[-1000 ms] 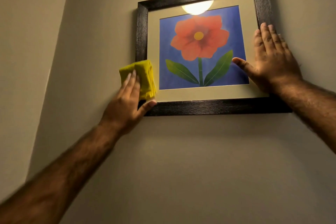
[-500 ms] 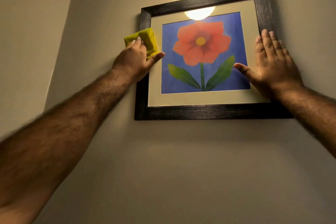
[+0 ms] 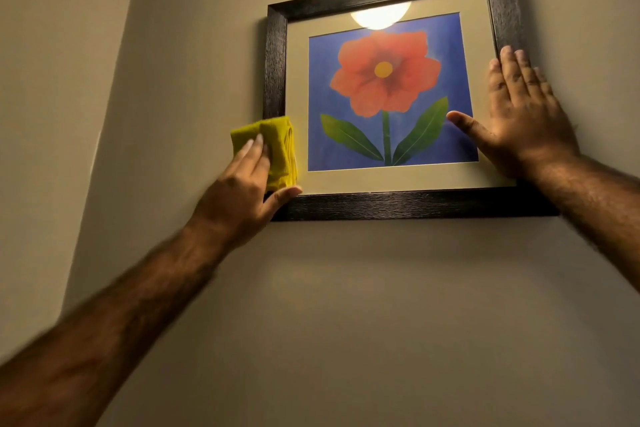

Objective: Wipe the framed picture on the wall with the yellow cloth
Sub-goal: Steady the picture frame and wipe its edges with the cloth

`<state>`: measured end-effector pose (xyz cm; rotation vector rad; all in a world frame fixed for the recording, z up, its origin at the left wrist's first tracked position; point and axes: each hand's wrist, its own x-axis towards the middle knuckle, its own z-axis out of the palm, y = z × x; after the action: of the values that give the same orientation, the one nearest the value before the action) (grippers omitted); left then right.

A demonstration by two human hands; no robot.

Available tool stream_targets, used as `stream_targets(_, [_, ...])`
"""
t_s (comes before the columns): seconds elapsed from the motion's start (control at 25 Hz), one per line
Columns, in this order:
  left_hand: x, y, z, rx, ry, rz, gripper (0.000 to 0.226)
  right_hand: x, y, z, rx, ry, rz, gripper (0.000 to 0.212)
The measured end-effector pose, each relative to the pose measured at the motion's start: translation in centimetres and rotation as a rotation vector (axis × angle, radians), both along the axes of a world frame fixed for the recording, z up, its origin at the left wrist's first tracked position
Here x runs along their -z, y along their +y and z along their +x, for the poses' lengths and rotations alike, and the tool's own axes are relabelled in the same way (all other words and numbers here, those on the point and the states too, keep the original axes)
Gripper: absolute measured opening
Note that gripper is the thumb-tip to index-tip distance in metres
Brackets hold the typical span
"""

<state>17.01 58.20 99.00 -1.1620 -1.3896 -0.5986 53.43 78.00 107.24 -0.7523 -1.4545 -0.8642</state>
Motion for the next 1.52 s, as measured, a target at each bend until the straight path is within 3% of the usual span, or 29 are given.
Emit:
stream_targets(0.2, [0.0, 0.5, 0.2, -0.020, -0.015, 0.001, 0.102, 0.2, 0.0, 0.0, -0.004, 0.000, 0.004, 0.109])
stream_targets(0.36, [-8.2, 1.3, 0.6, 0.057, -0.081, 0.055, 0.104, 0.1, 0.0, -0.1, 0.004, 0.006, 0.007, 0.107])
stream_targets(0.48, [-14.7, 1.2, 1.5, 0.088, -0.172, 0.085, 0.091, 0.1, 0.0, -0.1, 0.008, 0.006, 0.001, 0.107])
stream_targets(0.6, [-17.2, 1.3, 1.9, 0.105, -0.203, 0.114, 0.082, 0.1, 0.0, -0.1, 0.012, 0.007, 0.004, 0.107])
stream_targets(0.72, [-15.4, 1.6, 1.5, 0.154, -0.187, 0.126, 0.083, 0.1, -0.1, -0.2, 0.014, 0.003, -0.002, 0.108])
stream_targets(0.88, [-8.0, 1.8, 0.6, 0.204, -0.141, 0.107, 0.097, 0.0, 0.0, -0.1, 0.013, 0.004, 0.000, 0.108])
stream_targets(1.08, [1.1, 1.3, 0.1, 0.103, -0.084, 0.070, 0.099, -0.2, -0.1, -0.2, -0.006, 0.006, 0.002, 0.110])
stream_targets(1.52, [2.1, 2.4, 3.3, 0.159, -0.224, 0.132, 0.105, -0.4, 0.2, -0.2, -0.019, 0.011, 0.014, 0.110])
